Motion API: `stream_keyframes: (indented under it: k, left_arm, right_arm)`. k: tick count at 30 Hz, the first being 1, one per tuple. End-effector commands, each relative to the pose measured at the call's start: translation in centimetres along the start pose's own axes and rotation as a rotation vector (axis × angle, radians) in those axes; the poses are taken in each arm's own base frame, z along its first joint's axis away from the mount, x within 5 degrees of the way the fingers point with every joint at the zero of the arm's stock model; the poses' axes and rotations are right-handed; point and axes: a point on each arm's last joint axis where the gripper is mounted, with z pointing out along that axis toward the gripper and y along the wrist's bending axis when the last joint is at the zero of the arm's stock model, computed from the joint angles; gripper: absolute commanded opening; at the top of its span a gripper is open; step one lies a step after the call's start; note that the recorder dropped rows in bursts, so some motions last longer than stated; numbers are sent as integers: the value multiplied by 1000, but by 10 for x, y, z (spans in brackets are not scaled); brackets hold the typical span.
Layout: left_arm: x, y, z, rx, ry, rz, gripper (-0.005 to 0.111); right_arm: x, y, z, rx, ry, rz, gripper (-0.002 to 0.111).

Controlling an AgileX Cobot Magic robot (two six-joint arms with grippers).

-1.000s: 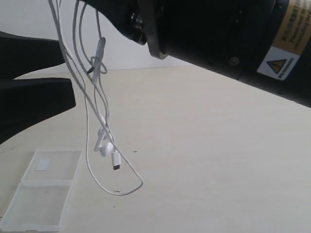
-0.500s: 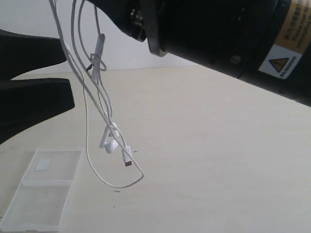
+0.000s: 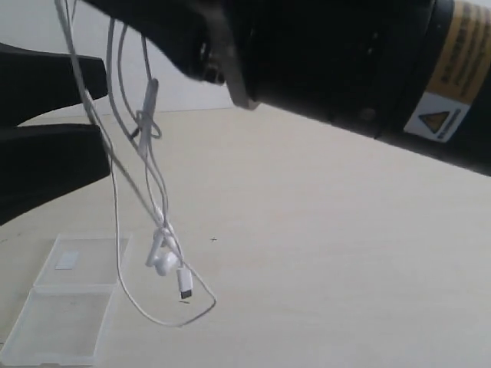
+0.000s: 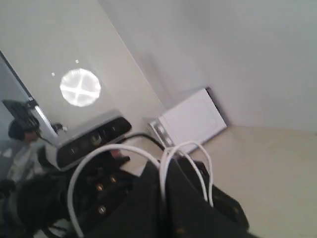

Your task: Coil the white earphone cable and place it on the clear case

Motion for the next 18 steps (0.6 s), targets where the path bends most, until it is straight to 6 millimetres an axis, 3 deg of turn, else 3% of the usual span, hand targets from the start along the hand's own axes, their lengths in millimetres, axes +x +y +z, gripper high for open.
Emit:
stream_keyframes:
  k: [1, 8, 11, 14, 18]
  left_arm:
    - [0, -1, 0, 7, -4, -5, 88]
    - [13, 3, -1, -33, 138, 3, 87]
    - [14, 6, -1, -66, 147, 6, 78]
    - [15, 10, -2, -117, 163, 3, 62]
    - [15, 11, -2, -123, 164, 2, 58]
  right_arm:
    - [15, -6, -1, 61, 183, -120, 0]
    - [38, -13, -9, 98, 461, -241, 0]
    - [40, -6, -10, 33, 512, -221, 0]
    - [30, 12, -5, -96, 513, -196, 0]
    - [13, 25, -3, -137, 492, -204, 0]
